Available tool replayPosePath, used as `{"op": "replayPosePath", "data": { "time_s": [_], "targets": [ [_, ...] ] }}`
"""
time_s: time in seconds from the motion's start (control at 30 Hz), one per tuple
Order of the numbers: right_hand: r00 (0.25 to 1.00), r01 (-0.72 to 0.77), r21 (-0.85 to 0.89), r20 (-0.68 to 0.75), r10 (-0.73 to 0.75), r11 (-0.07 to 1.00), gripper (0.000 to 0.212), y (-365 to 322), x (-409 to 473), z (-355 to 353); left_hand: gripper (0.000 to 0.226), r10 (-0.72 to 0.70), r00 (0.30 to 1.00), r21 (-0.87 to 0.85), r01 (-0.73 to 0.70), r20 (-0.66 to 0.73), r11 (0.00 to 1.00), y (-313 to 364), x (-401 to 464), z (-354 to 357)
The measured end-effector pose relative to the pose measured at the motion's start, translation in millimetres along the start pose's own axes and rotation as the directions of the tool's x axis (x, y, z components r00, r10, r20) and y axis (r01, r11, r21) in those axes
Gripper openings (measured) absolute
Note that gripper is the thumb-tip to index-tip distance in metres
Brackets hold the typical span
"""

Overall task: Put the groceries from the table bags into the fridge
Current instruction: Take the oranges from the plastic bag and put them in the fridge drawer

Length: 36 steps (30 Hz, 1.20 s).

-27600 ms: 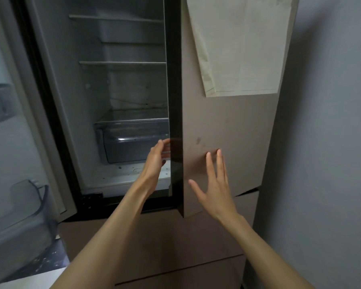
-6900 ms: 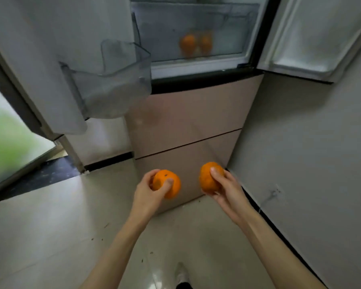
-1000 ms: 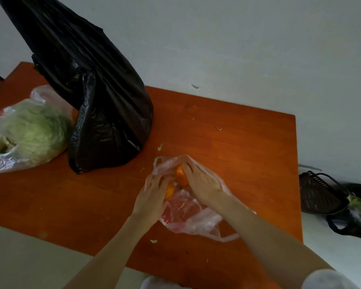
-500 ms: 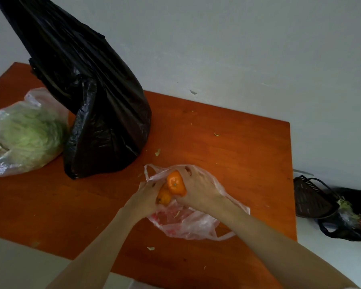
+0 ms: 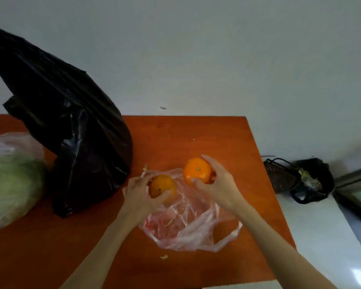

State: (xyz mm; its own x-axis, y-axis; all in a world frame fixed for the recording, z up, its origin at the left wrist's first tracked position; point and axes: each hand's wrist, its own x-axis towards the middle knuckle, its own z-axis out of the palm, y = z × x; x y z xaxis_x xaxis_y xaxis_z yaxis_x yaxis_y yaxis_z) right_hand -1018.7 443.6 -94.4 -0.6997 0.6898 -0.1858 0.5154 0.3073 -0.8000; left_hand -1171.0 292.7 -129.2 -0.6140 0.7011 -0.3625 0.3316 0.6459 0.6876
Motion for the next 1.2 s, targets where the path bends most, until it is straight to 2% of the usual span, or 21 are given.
{"op": "replayPosePath", "data": {
  "time_s": [0.1, 0.2, 0.3, 0.43, 0.53, 0.63, 0.67, 0.73, 0.77, 0.83, 0.87, 0.97, 1.03, 1.13, 1.2],
  "targets": [
    [0.967, -0.010, 0.184, -0.249, 0.056, 0.983, 0.071, -11, -36, -15, 0.051, 0.193, 0.981, -0.079, -0.194, -0.019, 0.978, 16, -1, -14],
    [0.902, -0.011, 0.385, -0.394, 0.175, 0.923, 0.063, -16, -73, -25, 0.057, 0.365, 0.930, -0.123, -0.357, 0.051, 0.926, 37, -11, -19],
    [0.842, 0.024, 0.629, -0.432, 0.324, 0.777, 0.054, -18, -114, -29, 0.063, 0.469, 0.870, -0.225, -0.431, 0.152, 0.874, 60, -34, -12],
    [0.764, 0.162, 0.819, -0.457, 0.455, 0.550, 0.051, -12, -178, -37, 0.057, 0.531, 0.803, -0.271, -0.466, 0.271, 0.842, 89, -68, 13],
    [0.741, 0.258, 0.882, -0.443, 0.505, 0.394, 0.059, -8, -236, -45, 0.060, 0.606, 0.721, -0.282, -0.537, 0.337, 0.795, 104, -97, 37],
    [0.695, 0.373, 0.896, -0.441, 0.568, 0.240, 0.077, -1, -300, -47, 0.060, 0.663, 0.635, -0.286, -0.600, 0.398, 0.747, 114, -135, 64],
    [0.667, 0.399, 0.886, -0.457, 0.588, 0.236, 0.081, 0, -321, -47, 0.058, 0.674, 0.610, -0.293, -0.612, 0.417, 0.735, 116, -149, 74],
    [0.612, 0.394, 0.856, -0.516, 0.600, 0.335, 0.089, 3, -366, -45, 0.056, 0.697, 0.552, -0.302, -0.641, 0.457, 0.706, 119, -181, 96],
    [0.594, 0.373, 0.843, -0.538, 0.598, 0.387, 0.089, 6, -389, -43, 0.055, 0.713, 0.517, -0.313, -0.658, 0.474, 0.685, 120, -200, 106],
    [0.531, 0.352, 0.829, -0.560, 0.636, 0.435, 0.075, 13, -439, -37, 0.056, 0.733, 0.449, -0.338, -0.679, 0.511, 0.652, 120, -240, 127],
    [0.485, 0.347, 0.816, -0.579, 0.656, 0.463, 0.071, 16, -465, -33, 0.057, 0.738, 0.418, -0.347, -0.687, 0.531, 0.639, 121, -262, 136],
    [0.330, 0.250, 0.762, -0.647, 0.687, 0.597, 0.078, 20, -548, -16, 0.059, 0.769, 0.313, -0.396, -0.714, 0.557, 0.578, 119, -334, 166],
    [0.251, 0.199, 0.721, -0.692, 0.677, 0.663, 0.069, 17, -606, -4, 0.059, 0.776, 0.273, -0.422, -0.713, 0.569, 0.560, 115, -387, 187],
    [0.075, 0.163, 0.666, -0.744, 0.664, 0.728, 0.054, 17, -696, 10, 0.059, 0.783, 0.176, -0.476, -0.709, 0.596, 0.521, 102, -467, 219],
    [-0.048, 0.144, 0.650, -0.748, 0.661, 0.746, 0.055, 19, -754, 20, 0.057, 0.771, 0.083, -0.495, -0.721, 0.632, 0.484, 92, -518, 237]
  ]
}}
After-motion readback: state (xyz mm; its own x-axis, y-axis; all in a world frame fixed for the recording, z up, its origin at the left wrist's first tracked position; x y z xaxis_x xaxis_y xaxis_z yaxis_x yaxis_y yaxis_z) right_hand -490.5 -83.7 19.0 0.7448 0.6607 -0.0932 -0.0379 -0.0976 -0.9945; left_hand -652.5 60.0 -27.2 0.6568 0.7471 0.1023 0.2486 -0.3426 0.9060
